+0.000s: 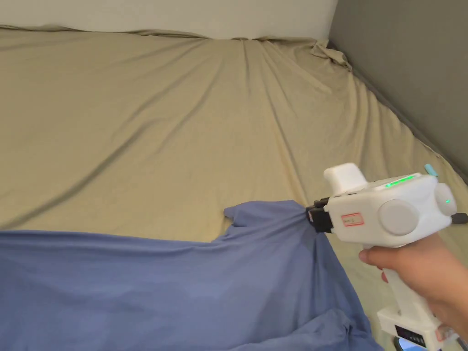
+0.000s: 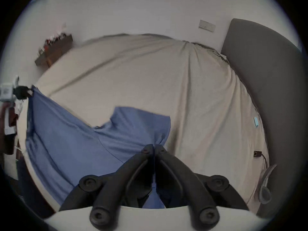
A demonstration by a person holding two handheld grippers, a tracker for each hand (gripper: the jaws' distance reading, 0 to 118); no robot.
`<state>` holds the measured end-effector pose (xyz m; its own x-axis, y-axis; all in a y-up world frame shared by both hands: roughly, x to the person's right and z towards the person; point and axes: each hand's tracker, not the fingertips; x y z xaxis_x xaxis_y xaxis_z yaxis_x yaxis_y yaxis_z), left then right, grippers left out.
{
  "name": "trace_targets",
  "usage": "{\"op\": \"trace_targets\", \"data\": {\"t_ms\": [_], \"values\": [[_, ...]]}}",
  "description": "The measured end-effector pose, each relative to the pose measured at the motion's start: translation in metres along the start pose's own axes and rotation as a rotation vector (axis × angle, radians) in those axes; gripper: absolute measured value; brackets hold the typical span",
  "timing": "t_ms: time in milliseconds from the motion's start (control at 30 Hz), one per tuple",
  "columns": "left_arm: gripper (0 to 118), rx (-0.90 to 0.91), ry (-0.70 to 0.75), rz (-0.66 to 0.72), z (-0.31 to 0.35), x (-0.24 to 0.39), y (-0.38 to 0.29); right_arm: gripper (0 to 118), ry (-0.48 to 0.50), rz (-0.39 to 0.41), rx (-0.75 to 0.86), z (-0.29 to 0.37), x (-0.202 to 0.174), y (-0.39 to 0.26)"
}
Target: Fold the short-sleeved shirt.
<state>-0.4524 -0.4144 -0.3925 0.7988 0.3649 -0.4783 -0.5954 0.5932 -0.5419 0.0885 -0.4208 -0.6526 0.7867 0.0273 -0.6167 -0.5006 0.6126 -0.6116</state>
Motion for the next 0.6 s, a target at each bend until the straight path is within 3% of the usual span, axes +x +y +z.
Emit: {"op": "trace_targets", "data": {"t_ms": [233, 467, 600], "values": [[2, 0.000, -0.061, -0.064, 0.063, -0.022, -0.013, 4, 0.020, 0.137, 0.043, 0.086, -0.018, -0.025], [2, -0.118, -0.129, -0.089, 0.108, -0.059, -0.057, 4, 0.075, 0.151, -0.137, 0.123, -0.019, -0.093], [2, -0.187, -0.161, -0.084, 0.118, -0.077, -0.087, 4, 0.118, 0.109, -0.248, 0.126, -0.028, -0.136]]}}
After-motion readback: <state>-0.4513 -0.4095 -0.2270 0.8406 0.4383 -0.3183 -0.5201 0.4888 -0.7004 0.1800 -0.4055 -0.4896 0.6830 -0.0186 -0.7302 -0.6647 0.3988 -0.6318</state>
